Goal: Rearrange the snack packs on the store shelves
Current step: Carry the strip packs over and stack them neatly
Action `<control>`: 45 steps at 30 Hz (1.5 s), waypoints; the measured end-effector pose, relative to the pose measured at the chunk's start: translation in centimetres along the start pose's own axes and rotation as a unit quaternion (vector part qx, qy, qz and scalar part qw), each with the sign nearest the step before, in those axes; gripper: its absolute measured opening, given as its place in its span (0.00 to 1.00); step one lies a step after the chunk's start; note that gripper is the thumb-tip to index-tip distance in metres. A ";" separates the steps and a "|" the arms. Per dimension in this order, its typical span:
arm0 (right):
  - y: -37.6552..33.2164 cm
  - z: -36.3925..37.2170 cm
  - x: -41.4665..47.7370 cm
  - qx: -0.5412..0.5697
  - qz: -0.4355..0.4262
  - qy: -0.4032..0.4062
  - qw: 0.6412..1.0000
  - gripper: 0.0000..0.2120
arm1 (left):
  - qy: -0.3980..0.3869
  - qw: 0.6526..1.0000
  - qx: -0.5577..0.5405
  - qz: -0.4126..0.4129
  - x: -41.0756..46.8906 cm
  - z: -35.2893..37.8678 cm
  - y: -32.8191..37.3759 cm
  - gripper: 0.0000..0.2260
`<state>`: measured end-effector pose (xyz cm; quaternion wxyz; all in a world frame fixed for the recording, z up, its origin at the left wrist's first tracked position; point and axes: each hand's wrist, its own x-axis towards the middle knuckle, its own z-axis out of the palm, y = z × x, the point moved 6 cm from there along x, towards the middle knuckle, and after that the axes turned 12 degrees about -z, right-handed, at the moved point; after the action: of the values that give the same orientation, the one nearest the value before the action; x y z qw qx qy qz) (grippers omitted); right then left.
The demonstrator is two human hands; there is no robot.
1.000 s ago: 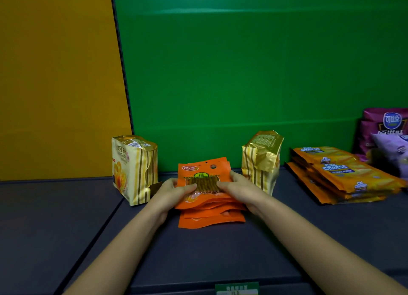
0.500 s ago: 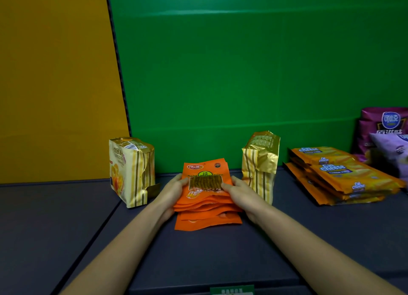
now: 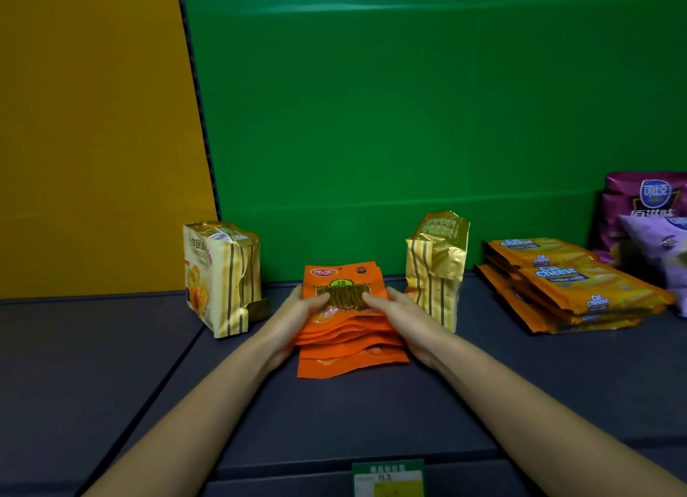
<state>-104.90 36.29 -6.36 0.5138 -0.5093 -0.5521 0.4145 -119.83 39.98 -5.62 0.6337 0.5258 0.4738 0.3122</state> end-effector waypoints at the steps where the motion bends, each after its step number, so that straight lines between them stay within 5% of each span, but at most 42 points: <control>1: -0.1 0.0 -0.3 -0.003 -0.005 -0.020 1.000 0.28 | -0.009 1.000 0.025 0.007 -0.4 -0.1 0.0 0.27; 6: -1.4 -0.6 -3.5 -0.075 -0.032 -0.149 0.985 0.34 | -0.079 0.983 0.162 0.029 -2.7 -1.3 -0.8 0.45; 8: -1.3 -1.0 -4.1 -0.113 -0.034 -0.170 0.978 0.48 | -0.102 0.967 0.231 0.044 -3.5 -1.3 -1.0 0.47; 10: -1.0 -1.0 -4.2 -0.147 -0.043 -0.176 0.972 0.53 | -0.094 0.948 0.298 0.066 -3.7 -1.2 -1.1 0.50; 16: -1.2 -1.0 -4.0 -0.131 -0.077 -0.173 0.973 0.40 | -0.056 0.950 0.293 0.095 -3.5 -1.2 -0.5 0.43; 22: -0.8 -1.3 -3.5 -0.132 -0.083 -0.164 0.974 0.40 | -0.073 0.935 0.336 0.083 -3.3 -1.5 -0.9 0.53; 28: -0.4 -1.4 -3.0 -0.173 -0.085 -0.123 0.974 0.44 | -0.070 0.943 0.311 0.098 -2.6 -1.5 -1.0 0.42; 31: -1.1 -1.0 -3.3 -0.156 -0.092 -0.133 0.975 0.36 | -0.075 0.954 0.273 0.094 -3.3 -1.8 -0.8 0.43; 34: -1.0 -1.0 -2.8 -0.066 -0.057 -0.124 0.988 0.24 | -0.084 0.984 0.150 0.048 -3.1 -2.2 -0.4 0.55; 38: -0.3 0.3 -1.2 0.018 -0.005 -0.081 0.996 0.36 | -0.069 0.998 -0.012 0.004 -2.0 -1.9 -0.2 0.25; 41: -0.8 2.4 -0.7 0.054 -0.008 -0.051 0.997 0.27 | -0.004 0.997 -0.082 -0.007 -2.0 -2.4 -0.4 0.19; 45: -0.6 2.2 -0.3 0.048 -0.003 0.001 0.999 0.42 | 0.022 0.995 -0.096 -0.001 -2.2 -1.3 -0.3 0.19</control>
<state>-107.13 36.04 -6.08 0.5397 -0.4822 -0.5327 0.4386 -121.87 38.46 -5.35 0.6710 0.4556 0.4556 0.3669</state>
